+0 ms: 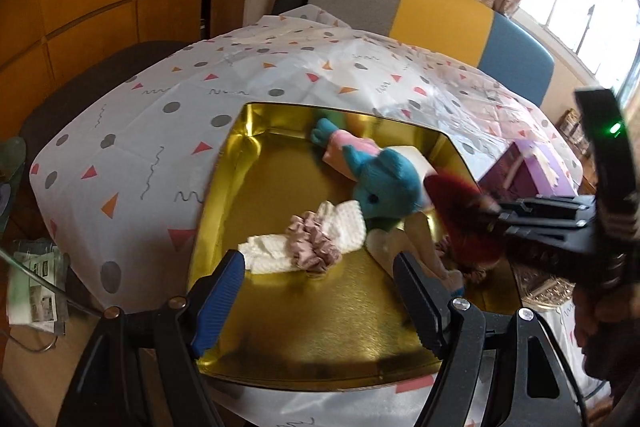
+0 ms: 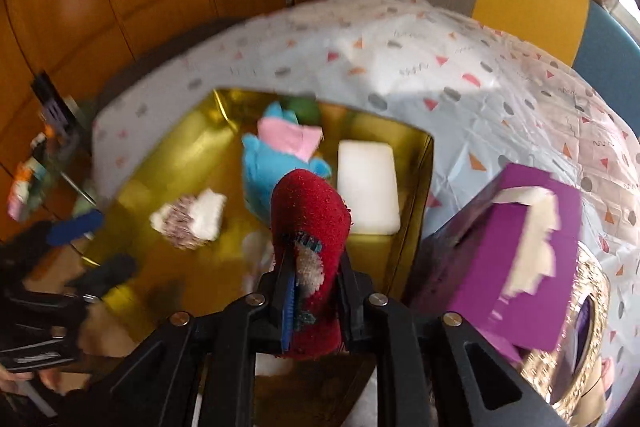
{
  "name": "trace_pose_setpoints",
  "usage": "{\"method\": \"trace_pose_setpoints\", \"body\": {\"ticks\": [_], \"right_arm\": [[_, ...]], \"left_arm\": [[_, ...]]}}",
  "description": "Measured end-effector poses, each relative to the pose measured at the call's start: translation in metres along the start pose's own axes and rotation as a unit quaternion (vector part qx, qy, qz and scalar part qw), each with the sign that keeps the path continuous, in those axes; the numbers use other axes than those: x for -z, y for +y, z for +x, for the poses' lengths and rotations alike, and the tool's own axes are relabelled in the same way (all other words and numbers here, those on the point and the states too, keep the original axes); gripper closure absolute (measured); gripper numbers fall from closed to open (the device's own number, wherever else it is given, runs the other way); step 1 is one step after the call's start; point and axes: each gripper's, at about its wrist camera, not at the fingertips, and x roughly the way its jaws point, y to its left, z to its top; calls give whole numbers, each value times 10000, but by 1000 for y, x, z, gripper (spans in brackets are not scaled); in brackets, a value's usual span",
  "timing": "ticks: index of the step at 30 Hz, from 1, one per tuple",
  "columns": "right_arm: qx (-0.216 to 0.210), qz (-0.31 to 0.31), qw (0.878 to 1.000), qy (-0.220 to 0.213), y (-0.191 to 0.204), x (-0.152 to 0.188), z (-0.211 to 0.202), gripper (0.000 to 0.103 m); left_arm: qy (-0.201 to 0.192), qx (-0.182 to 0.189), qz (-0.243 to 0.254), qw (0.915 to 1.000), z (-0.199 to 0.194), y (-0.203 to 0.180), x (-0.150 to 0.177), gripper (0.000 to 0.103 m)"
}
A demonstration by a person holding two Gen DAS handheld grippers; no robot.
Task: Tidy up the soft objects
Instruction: 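Carry the red sock with the right tool and release it in the tray, then move both tools back toward the wipes pack and beige mesh roll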
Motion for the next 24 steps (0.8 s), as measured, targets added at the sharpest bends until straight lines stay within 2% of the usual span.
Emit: {"method": "trace_pose_setpoints", "body": {"ticks": [4, 7, 17, 24], "right_arm": [[15, -75, 9996, 276, -1, 1, 17, 76], [80, -165, 9996, 234, 1, 7, 11, 73], [99, -19, 9977, -668, 12, 26, -51, 69], [274, 318, 9924, -1161, -4, 60, -97, 69]], "left_arm": [[-22, -29, -94, 9999, -2, 7, -5, 26], [-64, 10, -118, 9999, -2, 7, -7, 26], [-148, 101, 101, 9998, -10, 1, 2, 26], [-268, 162, 218, 9993, -27, -15, 14, 24]]}}
